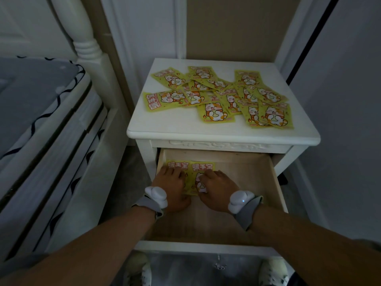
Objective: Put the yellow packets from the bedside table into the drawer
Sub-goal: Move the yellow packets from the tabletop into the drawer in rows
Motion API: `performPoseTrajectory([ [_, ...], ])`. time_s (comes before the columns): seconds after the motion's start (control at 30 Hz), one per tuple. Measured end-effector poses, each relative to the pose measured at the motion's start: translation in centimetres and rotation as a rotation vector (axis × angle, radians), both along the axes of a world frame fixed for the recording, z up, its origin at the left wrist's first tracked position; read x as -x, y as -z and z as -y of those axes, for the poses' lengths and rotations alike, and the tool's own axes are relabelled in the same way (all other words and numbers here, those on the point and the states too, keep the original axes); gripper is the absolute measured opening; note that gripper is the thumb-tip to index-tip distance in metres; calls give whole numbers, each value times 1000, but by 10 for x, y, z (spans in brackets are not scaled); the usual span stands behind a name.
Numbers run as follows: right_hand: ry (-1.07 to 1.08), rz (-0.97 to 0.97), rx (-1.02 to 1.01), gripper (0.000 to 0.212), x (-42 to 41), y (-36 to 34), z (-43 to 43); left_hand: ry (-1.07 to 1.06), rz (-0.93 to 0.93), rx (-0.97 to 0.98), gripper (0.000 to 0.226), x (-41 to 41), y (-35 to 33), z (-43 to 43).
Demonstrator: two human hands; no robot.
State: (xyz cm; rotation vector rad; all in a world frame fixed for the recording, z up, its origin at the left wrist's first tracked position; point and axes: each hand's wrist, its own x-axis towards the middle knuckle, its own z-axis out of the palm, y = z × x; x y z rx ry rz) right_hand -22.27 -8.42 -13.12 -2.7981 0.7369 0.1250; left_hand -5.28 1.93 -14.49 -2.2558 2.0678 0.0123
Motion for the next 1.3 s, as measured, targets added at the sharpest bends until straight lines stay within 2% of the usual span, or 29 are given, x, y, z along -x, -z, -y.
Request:
performPoseTrajectory([
  [0.17, -15, -42, -19, 49, 2, -1, 3, 8, -8, -54, 75, 0, -8, -1],
  [0.3, 5, -74, -39, 63, 11, -18, 7, -39, -116, 7, 63, 4, -25, -3],
  [0.4, -10, 44, -1, 60, 17, -41, 8, -47, -157, 54, 49, 6, -46, -3],
  [0.47, -35, 120, 31, 53, 21, -58, 9, -36, -141, 107, 51, 8, -62, -3],
  [0.6, -60, 259, 115, 36, 34, -90, 13, -8, -202, 348, 46, 20, -99, 0],
  [0.77, 4, 524, 231, 22, 51, -128, 25, 70, -190, 585, 41, 34, -134, 22],
  [0.87, 76, 605, 312, 29, 57, -139, 42, 61, -168, 585, 54, 36, -141, 40],
  [1.1, 380, 478, 244, 66, 82, -130, 79, 18, -186, 415, 78, 37, -130, 76],
  [1.2, 423, 368, 211, 72, 91, -123, 85, -16, -194, 367, 84, 40, -129, 77],
  [1.3, 404, 371, 227, 76, 95, -123, 81, -33, -161, 381, 89, 43, -133, 74],
])
